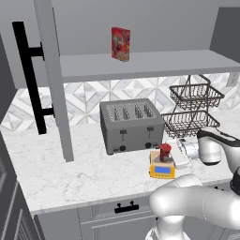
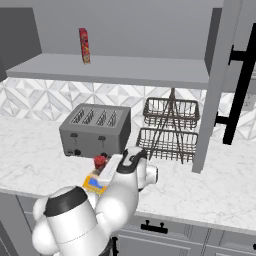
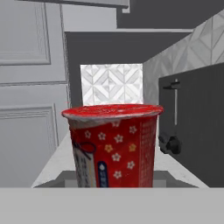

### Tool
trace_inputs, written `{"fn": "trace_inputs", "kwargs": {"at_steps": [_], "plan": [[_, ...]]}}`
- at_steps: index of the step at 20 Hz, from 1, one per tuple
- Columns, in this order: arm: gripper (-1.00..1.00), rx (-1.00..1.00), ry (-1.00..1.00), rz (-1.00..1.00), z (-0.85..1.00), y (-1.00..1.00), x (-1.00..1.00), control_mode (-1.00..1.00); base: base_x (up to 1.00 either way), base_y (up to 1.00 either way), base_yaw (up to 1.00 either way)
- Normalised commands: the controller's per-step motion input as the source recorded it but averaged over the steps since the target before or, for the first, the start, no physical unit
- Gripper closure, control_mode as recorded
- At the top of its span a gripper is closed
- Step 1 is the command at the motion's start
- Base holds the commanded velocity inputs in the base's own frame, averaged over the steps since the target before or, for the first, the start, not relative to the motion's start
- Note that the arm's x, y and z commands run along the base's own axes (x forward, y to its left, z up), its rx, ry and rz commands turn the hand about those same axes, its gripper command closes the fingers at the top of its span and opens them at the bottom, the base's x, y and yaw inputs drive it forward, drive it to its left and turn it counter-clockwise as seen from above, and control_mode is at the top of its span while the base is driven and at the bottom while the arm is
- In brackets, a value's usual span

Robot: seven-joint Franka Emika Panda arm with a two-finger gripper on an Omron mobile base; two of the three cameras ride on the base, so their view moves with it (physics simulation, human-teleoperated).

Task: Pick the yogurt and place it on the digital scale for weighing, and close the cabinet.

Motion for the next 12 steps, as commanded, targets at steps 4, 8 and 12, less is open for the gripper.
{"fn": "trace_inputs", "kwargs": {"at_steps": [4,8,12], "plan": [[1.00,0.00,0.00,0.00,0.00,-0.09,0.05,-1.00,0.00,0.00,0.00],[1.00,0.00,0.00,0.00,0.00,0.11,0.04,-1.00,0.00,0.00,0.00],[-1.00,0.01,-0.01,0.00,0.00,0.02,0.04,-1.00,0.00,0.00,0.00]]}}
